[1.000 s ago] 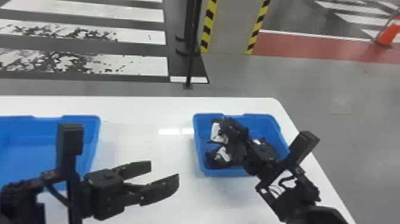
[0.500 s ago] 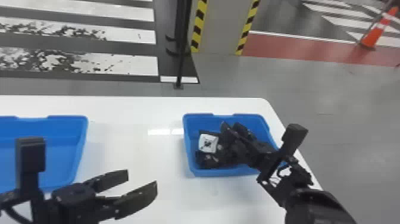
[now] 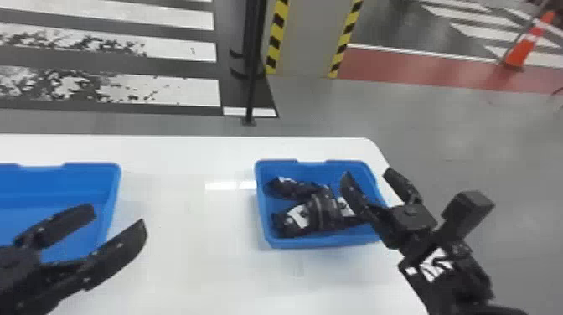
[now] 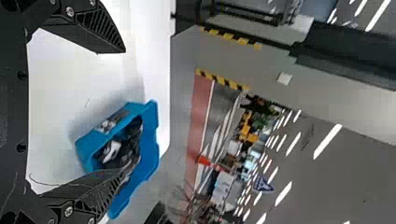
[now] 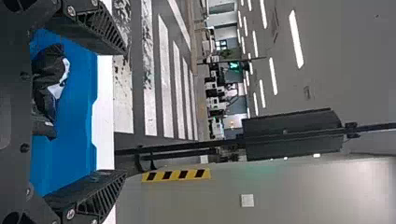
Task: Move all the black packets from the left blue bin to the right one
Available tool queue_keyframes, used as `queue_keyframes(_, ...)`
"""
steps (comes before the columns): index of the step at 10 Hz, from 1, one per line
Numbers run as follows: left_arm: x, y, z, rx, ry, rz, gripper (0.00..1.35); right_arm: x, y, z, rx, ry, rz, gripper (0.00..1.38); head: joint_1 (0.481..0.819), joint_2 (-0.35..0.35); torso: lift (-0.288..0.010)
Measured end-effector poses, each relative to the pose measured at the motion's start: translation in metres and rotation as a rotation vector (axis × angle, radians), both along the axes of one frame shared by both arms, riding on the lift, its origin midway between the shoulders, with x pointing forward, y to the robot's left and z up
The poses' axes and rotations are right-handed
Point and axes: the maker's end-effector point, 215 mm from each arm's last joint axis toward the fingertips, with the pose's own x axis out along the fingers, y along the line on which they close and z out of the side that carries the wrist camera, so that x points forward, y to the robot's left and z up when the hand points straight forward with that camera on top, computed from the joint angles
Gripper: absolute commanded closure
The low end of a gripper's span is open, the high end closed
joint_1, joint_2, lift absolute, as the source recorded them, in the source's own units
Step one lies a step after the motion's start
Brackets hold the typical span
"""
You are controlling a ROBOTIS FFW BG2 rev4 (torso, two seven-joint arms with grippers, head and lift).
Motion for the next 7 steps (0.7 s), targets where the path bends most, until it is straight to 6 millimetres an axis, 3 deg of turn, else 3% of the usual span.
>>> queue_keyframes(2,-0.010,0.065,0.005,0.088,-0.089,0.160,0.14,-0.040,0.029,0.018,0.003,-0.041,0.011,0.10,0.695,-0.079,-0.140)
queue_keyframes(3,-0.018,0.088,0.009,0.142,-0.136,0.219,0.14,-0.061,0.044,0.029,0.010,-0.065,0.016,0.10,0.695,-0.023,-0.140)
queue_keyframes(6,-0.035,0.107,0.019,0.173,-0.201,0.313,0.14,-0.113,0.057,0.063,-0.026,-0.092,0.010,0.10,0.695,0.036,-0.140)
queue_keyframes(7,-0.037,0.110,0.024,0.179,-0.214,0.341,0.14,-0.128,0.058,0.065,-0.030,-0.075,0.004,0.10,0.695,0.044,-0.140)
